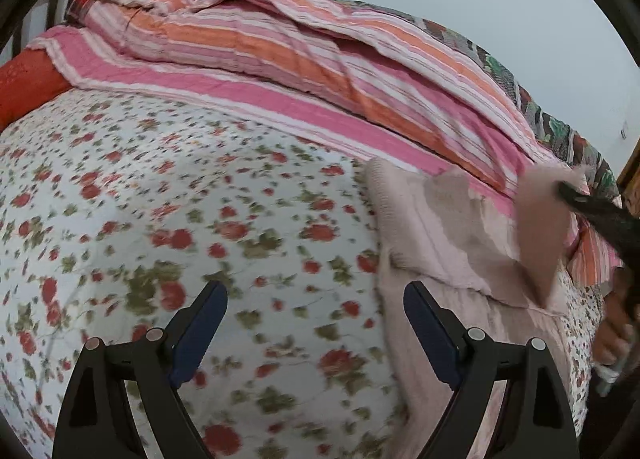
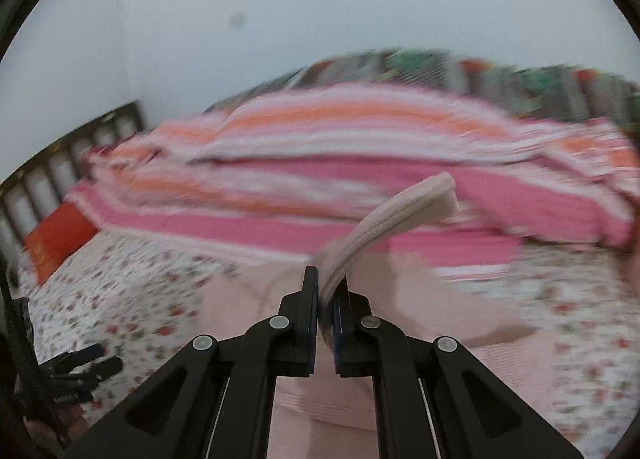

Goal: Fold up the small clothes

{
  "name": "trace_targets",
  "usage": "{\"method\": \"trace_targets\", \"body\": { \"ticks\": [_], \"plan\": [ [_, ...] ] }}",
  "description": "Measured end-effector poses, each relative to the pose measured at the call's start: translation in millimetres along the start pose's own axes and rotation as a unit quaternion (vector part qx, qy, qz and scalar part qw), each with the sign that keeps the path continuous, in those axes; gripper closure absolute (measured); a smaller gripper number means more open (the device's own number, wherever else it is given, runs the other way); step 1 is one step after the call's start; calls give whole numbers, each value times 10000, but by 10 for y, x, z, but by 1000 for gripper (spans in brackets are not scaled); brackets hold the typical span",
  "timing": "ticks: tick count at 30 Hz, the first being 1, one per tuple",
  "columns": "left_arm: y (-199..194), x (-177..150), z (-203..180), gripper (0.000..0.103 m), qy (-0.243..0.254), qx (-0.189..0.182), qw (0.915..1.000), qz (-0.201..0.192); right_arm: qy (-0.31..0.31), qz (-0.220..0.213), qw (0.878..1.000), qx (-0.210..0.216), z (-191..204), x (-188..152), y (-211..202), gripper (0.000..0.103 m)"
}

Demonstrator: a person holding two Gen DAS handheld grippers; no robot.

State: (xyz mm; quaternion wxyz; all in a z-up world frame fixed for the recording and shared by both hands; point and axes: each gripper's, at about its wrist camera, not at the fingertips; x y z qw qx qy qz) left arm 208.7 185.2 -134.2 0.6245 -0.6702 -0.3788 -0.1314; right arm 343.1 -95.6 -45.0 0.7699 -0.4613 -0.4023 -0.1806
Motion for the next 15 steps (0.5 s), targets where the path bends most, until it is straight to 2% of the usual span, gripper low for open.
{"method": "trace_targets", "body": {
  "ticks": [4, 6, 7, 8, 9, 10, 12, 14, 15],
  "plan": [
    [35, -67, 66, 14, 86, -41, 9999, 63, 95, 732, 9965, 398, 148, -240, 763, 94],
    [65, -75, 49, 14, 196, -21, 9998, 64, 129, 969, 9939, 503, 176, -341, 971, 75],
    [70, -79, 30, 14, 222, -27, 9997, 73, 168, 1099, 9920, 602, 167, -373, 1024, 58],
    [79, -78, 7, 14, 239, -64, 9997, 85, 205, 1143, 9907, 703, 159, -409, 1015, 54],
    [92, -64, -19, 14, 248, -131, 9996, 94, 237, 1153, 9901, 765, 141, -423, 975, 54],
    [97, -53, -51, 14, 249, -201, 9994, 93, 261, 1108, 9903, 791, 125, -422, 886, 53],
    [132, -7, -144, 14, 263, -387, 9988, 112, 242, 894, 9923, 822, 30, -407, 598, 46],
    [171, 41, -264, 14, 338, -538, 9979, 139, 162, 601, 9956, 693, -62, -408, 311, 36],
    [182, 58, -331, 14, 394, -613, 9973, 135, 106, 438, 9977, 508, -158, -443, 125, 35]
  ]
}}
Point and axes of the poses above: each gripper's, at about its wrist camera, not at the fingertips, and y roughly the way its jaws point, z to its left, x to its top, and after that the axes turned 11 degrees about x, right-handed
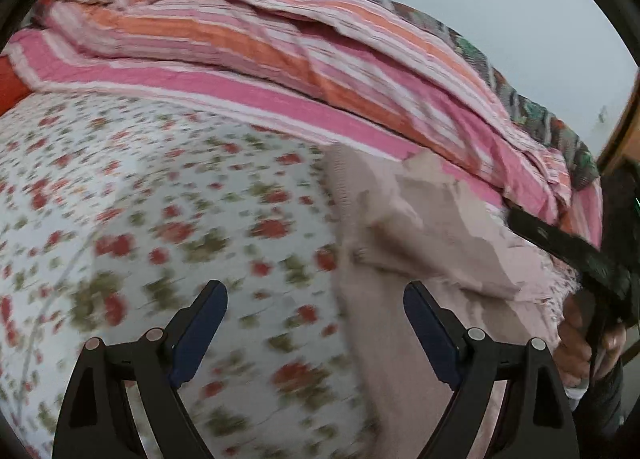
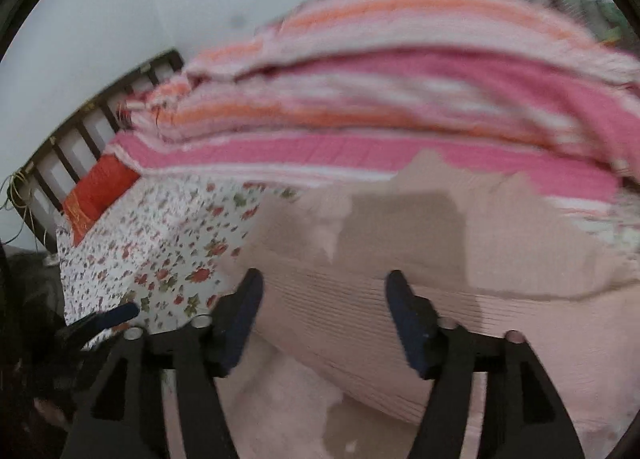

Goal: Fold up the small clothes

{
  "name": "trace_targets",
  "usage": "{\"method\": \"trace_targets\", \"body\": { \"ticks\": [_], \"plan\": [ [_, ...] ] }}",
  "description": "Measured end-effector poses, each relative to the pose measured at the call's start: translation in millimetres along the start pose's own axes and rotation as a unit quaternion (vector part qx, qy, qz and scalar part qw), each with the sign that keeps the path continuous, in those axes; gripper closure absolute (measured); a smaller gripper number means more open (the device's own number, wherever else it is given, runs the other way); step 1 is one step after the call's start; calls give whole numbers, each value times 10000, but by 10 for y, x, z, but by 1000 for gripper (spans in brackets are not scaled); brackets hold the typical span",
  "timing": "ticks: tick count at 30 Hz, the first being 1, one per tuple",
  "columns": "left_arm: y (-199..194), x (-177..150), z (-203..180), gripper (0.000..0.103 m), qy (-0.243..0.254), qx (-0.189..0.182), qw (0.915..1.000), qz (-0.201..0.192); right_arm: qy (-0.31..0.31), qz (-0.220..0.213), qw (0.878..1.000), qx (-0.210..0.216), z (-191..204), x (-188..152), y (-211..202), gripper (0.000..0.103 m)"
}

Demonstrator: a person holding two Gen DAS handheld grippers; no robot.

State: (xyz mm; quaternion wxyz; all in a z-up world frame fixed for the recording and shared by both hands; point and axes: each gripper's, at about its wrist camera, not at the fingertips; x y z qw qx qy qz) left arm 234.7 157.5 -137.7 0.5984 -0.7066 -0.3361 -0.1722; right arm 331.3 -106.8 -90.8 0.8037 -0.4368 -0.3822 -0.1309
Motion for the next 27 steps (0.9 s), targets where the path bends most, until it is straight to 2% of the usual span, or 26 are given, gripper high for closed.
{"method": "trace_targets", "body": {
  "ticks": [4, 5, 6, 7, 8, 10, 14, 18, 19, 20, 21, 22, 24, 27],
  "plan": [
    [114, 172, -334, 20, 331, -319, 9988, -138, 63, -267, 9946, -998, -403, -279, -582, 33],
    [155, 208, -403, 27, 384, -364, 9985, -144, 110, -261, 9930, -1148, -516, -338, -685, 33],
    [229, 258, -481, 32, 450, -379, 9982, -133, 149, -260, 9909, -1311, -616, -405, -773, 33],
    [280, 294, -523, 41, 487, -339, 9982, -128, 186, -264, 9878, -1525, -730, -484, -868, 33],
    [346, 334, -573, 44, 540, -275, 9981, -132, 207, -254, 9854, -1673, -814, -527, -930, 33],
    [461, 398, -647, 45, 654, -161, 9977, -113, 273, -208, 9801, -1955, -989, -635, -1043, 33],
    [657, 435, -730, 65, 840, -14, 9965, 51, 465, -208, 9781, -2020, -1207, -773, -1158, 33],
    [683, 430, -774, 71, 934, 133, 9955, 12, 613, -231, 9787, -1946, -1315, -847, -1170, 33],
    [691, 427, -786, 78, 965, 185, 9952, 21, 633, -241, 9791, -1920, -1341, -860, -1171, 33],
    [710, 425, -800, 91, 1002, 249, 9946, 59, 647, -253, 9793, -1900, -1343, -868, -1159, 33],
    [731, 426, -818, 94, 1043, 269, 9941, 107, 662, -266, 9798, -1868, -1353, -860, -1143, 33],
    [729, 433, -826, 96, 1051, 234, 9942, 67, 684, -282, 9805, -1822, -1372, -845, -1129, 33],
    [594, 500, -827, 96, 923, 87, 9950, -361, 689, -305, 9811, -1781, -1381, -798, -1096, 33],
    [419, 665, -803, 96, 665, -141, 9949, -743, 643, -453, 9813, -1757, -1384, -702, -1103, 33]
  ]
}}
Point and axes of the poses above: each gripper's, at about its wrist camera, not at the fingertips, and y roughly the way its jaws point, z to its left, x to its top, and after that the axes turned 11 degrees about x, right-handed
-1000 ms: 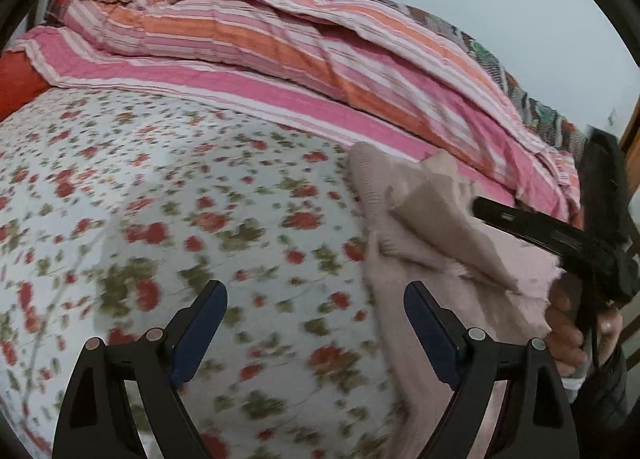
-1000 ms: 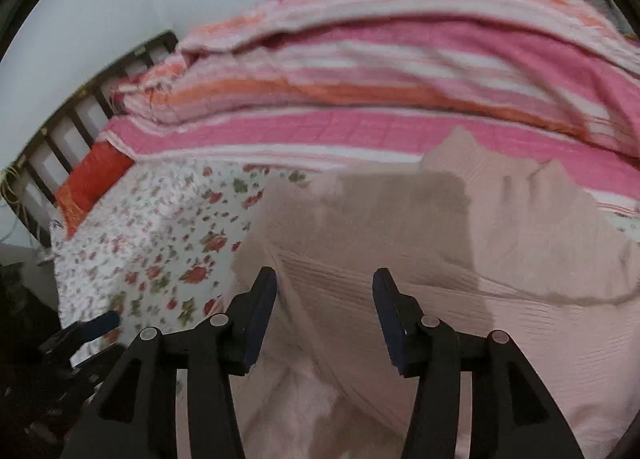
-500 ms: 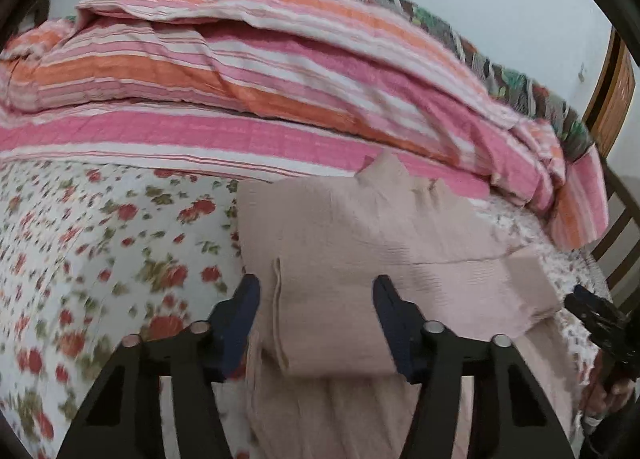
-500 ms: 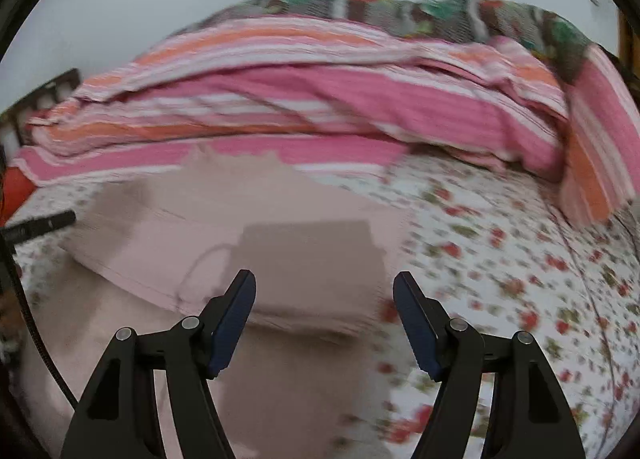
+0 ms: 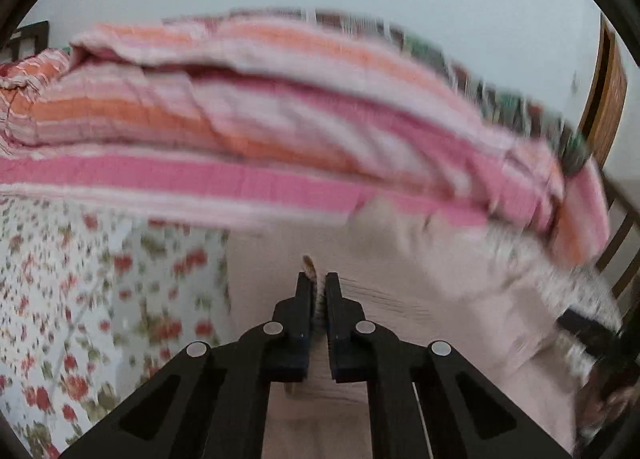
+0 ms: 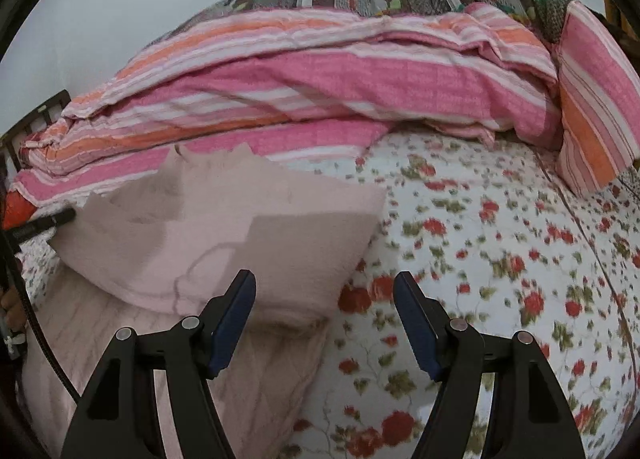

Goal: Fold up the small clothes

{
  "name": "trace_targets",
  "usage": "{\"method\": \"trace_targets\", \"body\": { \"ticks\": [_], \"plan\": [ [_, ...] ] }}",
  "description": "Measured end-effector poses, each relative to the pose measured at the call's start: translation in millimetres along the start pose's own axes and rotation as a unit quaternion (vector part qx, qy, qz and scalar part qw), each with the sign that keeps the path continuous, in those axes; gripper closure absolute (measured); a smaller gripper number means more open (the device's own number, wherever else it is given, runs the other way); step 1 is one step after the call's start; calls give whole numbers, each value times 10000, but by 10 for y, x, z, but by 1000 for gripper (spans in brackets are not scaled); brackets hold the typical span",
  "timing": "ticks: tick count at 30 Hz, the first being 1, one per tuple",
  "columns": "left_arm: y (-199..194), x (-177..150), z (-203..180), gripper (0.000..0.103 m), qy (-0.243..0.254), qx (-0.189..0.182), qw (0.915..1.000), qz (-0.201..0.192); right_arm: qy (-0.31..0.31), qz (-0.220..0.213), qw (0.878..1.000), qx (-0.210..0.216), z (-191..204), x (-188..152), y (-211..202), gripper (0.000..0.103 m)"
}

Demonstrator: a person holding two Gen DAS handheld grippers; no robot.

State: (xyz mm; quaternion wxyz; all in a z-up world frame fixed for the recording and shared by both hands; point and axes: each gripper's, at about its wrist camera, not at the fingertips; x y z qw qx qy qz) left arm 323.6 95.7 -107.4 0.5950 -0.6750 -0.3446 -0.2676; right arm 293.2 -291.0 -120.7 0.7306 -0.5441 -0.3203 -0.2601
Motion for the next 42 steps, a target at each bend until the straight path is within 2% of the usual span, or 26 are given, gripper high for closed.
{"method": "trace_targets", "body": {
  "ticks": [2, 4, 6, 7, 9, 12, 15, 17, 19, 23, 27, 30, 33, 35, 37, 39, 42],
  "plan": [
    [53, 62, -38, 96, 115, 265, 9996, -17, 17, -12, 10000, -7, -17, 51, 43, 33],
    [232, 16, -65, 96, 273, 577, 9976, 282, 88, 78, 9999, -121, -60, 77, 133, 33],
    [419, -98, -40, 96, 308, 687, 9945, 733, 209, 362, 9988, -265, -132, 62, 290, 33],
    [450, -151, -12, 94, 291, 741, 9935, 817, 317, 607, 9973, -268, -178, 34, 403, 33],
    [465, -206, 14, 91, 240, 747, 9929, 892, 427, 764, 9959, -224, -225, -6, 499, 32],
    [348, -206, 34, 75, 189, 716, 9933, 883, 463, 661, 9965, -215, -217, 20, 405, 32],
    [142, -284, 21, 57, 289, 730, 9941, 743, 281, 341, 9985, -324, -101, -3, 133, 31],
    [-5, -347, 27, 40, 352, 769, 9945, 623, 164, 185, 9991, -357, -12, -51, -43, 30],
    [-167, -408, 44, 40, 354, 791, 9949, 518, 121, 78, 9992, -370, 56, -109, -209, 26],
    [-456, -545, 73, 40, 241, 758, 9958, 453, 14, -153, 9993, -346, 191, -257, -585, 9],
    [-768, -722, 113, 40, 121, 853, 9958, 305, 58, -348, 9982, -478, 294, -395, -898, 8],
    [-925, -844, 157, 40, 9, 631, 9972, 404, 178, -287, 9994, -127, 294, -551, -1099, 8],
    [-1119, -1002, 223, 40, -10, 515, 9980, 371, 813, -310, 9961, 118, 167, -764, -1297, 8],
    [-1251, -1134, 275, 40, 3, 335, 9985, 436, 1212, -267, 9922, 60, 80, -935, -1419, 10],
    [-1344, -1253, 310, 40, -56, 249, 9983, 518, 1344, -232, 9906, -62, 47, -1098, -1523, 16],
    [-1441, -1409, 360, 40, -63, 198, 9981, 584, 1275, -190, 9914, -241, 86, -1265, -1618, 19],
    [-1540, -1619, 428, 40, -83, 121, 9977, 669, 874, -39, 9958, -252, 277, -1479, -1677, 22]
  ]
}}
Point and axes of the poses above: each gripper's, at about its wrist camera, not at the fingertips, and y roughly the way its jaws point, z to its left, x to its top, and after that the axes turned 11 degrees about x, right-handed
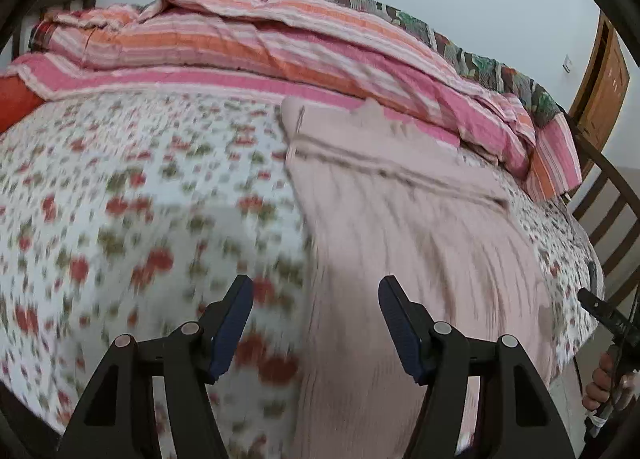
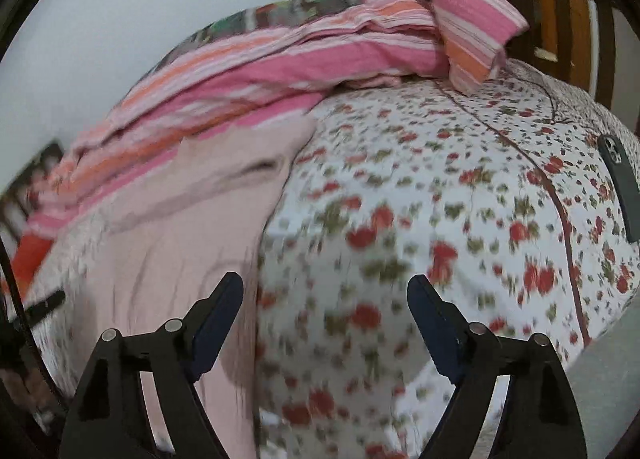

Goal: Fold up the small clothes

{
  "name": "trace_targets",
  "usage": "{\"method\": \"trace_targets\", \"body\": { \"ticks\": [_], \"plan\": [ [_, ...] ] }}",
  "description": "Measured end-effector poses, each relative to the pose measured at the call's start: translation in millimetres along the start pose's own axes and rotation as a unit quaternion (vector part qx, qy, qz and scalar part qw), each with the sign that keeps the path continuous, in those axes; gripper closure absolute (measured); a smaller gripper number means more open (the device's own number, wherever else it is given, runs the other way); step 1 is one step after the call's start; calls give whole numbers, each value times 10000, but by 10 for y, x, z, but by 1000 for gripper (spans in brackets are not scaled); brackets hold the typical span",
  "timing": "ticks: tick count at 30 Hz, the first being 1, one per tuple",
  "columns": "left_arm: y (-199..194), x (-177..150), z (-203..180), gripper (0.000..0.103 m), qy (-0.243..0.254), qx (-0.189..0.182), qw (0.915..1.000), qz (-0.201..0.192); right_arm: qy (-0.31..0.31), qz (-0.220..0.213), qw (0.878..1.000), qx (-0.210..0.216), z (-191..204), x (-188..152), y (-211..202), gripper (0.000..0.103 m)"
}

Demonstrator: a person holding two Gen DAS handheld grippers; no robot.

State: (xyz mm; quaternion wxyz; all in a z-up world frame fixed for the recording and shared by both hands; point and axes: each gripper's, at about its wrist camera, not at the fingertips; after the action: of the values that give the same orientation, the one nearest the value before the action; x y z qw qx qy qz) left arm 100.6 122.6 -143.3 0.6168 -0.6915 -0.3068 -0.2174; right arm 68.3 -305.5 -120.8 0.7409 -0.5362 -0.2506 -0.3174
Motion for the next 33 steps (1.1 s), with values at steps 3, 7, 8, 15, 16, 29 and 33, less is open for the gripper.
{"method": "trace_targets", "body": {
  "ticks": [3, 7, 8, 15, 16, 29, 33],
  "plan": [
    [-41, -185, 85, 41, -117, -96, 9998, 118, -218, 53, 9997, -94, 150, -203, -36, 33],
    [-37, -368, 137, 42, -241, -227, 9991, 265, -330, 325, 9989, 50, 299, -362, 28, 47],
    [-30, -407, 131, 42, -217, -225, 9991, 296, -356, 345, 9988, 38, 338, -407, 47, 49],
    [-8, -559, 84, 51, -14, -446, 9986, 299, -419, 742, 9961, 216, 477, -617, 231, 56],
    [13, -541, 81, 51, -59, -531, 9981, 304, -453, 820, 9954, 213, 490, -626, 287, 56],
    [97, -467, -119, 56, -139, -849, 9954, 424, -220, 963, 9923, 753, 471, -530, 507, 60],
    [-1, -633, -157, 61, -126, -815, 9956, 447, -413, 1036, 9905, 800, 496, -705, 437, 60]
  ]
}}
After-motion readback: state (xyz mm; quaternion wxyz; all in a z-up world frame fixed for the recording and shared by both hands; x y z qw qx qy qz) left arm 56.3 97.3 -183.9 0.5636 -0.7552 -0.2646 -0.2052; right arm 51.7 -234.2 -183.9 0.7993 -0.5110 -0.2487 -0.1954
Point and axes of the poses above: each gripper's, at about its wrist camera, not at the fingertips, and y roughly the way its jaws point, z to its left, x to its top, and after that the axes turned 11 degrees about x, right-handed
